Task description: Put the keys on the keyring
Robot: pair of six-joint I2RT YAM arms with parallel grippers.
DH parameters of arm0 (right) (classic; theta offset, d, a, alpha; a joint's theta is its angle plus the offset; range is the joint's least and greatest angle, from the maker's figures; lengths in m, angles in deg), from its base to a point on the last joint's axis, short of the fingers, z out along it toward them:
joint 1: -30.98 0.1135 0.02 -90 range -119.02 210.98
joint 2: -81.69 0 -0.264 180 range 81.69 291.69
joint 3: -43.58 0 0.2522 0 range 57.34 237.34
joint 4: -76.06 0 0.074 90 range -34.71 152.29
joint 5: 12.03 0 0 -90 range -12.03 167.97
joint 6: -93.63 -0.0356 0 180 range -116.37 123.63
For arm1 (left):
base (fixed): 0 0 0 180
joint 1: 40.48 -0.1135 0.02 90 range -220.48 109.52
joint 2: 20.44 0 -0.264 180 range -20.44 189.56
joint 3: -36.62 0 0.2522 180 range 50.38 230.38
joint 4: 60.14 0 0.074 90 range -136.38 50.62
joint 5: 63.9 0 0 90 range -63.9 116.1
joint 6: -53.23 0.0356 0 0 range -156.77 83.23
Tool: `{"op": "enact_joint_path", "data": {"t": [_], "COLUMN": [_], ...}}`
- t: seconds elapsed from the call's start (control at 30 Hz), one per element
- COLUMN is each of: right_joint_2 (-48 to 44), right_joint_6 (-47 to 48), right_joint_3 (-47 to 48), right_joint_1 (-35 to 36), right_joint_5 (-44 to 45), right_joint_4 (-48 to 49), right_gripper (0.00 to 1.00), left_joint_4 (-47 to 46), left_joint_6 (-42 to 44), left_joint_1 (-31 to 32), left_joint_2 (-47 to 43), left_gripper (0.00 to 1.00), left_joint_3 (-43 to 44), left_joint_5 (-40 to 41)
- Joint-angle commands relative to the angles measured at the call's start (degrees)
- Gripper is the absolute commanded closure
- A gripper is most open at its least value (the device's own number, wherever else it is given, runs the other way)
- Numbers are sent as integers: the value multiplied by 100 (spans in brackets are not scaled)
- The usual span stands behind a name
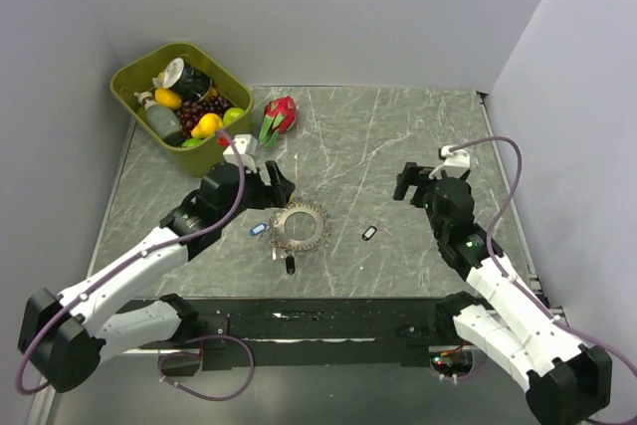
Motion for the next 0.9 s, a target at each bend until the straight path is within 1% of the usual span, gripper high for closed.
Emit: {"op": "enact_joint_path", "data": {"t": [0.0, 0.03, 0.07, 0.1, 0.17, 0.2, 0.23, 0.3, 0.37, 0.4, 0.43, 0.5, 0.53, 0.6, 0.63, 0.67, 0.7, 0.73, 0.77, 0.83, 0.87], "right_joint_2": [-55, -20, -2, 24, 156, 209, 444, 787, 1341, 1534, 1693, 1922, 2375, 3010, 3300, 3111, 2936, 2977, 3099, 2988, 3013], "right_joint_6": [869, 1053, 1325, 1528, 1748, 1871, 1959, 1811, 1567, 1634, 1809, 1847, 1785, 1915, 2073, 1979, 1882, 1873, 1994, 1795, 1802], "right_joint_3": [-672, -876, -1104, -1576, -2053, -2473, -2660, -2872, -2829, -2838, -2838, -2803, -2863, -3056, -3101, -3093, -2875, -2768, -2672, -2355, -2293], "right_joint_1": [-313, -331, -366, -436, -559, -612, -822, -1086, -1394, -1456, -1439, -1535, -1579, -1641, -1598, -1554, -1579, -1614, -1615, -1606, -1632], "right_joint_5": [702, 729, 685, 615, 580, 362, 238, 45, -167, -255, -525, -616, -668, -1002, -855, -879, -914, -976, -802, -809, -809], "right_joint_4": [1110, 1478, 2457, 2936, 3981, 4892, 5441, 6128, 6184, 6411, 6622, 6772, 7434, 8246, 8763, 8316, 7746, 7557, 7608, 6900, 6853], "right_gripper": [0, 0, 0, 0, 0, 1, 1, 1, 0, 0, 0, 0, 0, 0, 0, 0, 0, 0, 0, 0, 0], "left_joint_4": [-358, -411, -455, -490, -543, -543, -543, -543, -753, -763, -780, -885, -921, -947, -947, -947, -939, -991, -1070, -1219, -1228], "left_joint_6": [123, 114, 114, 131, 166, 193, 219, 246, 281, 290, 298, 325, 342, 351, 395, 404, 413, 465, 500, 518, 527], "left_joint_1": [-41, -41, -49, -50, -50, -50, -50, -50, -50, -58, -58, -58, -58, -58, -58, -58, -58, -58, -58, -58, -67], "left_joint_2": [-452, -496, -575, -610, -716, -751, -795, -909, -1049, -1085, -1129, -1243, -1287, -1358, -1384, -1419, -1446, -1463, -1516, -1577, -1586], "left_gripper": [5, 4, 3, 3, 2, 2, 2, 1, 1, 1, 1, 0, 1, 1, 0, 1, 1, 0, 1, 0, 0], "left_joint_3": [-90, -107, -116, -125, -125, -125, -125, -169, -239, -266, -283, -371, -415, -433, -441, -442, -442, -494, -538, -643, -661], "left_joint_5": [869, 957, 957, 940, 843, 808, 791, 782, 764, 764, 755, 694, 659, 598, 562, 571, 571, 527, 501, 483, 492]}}
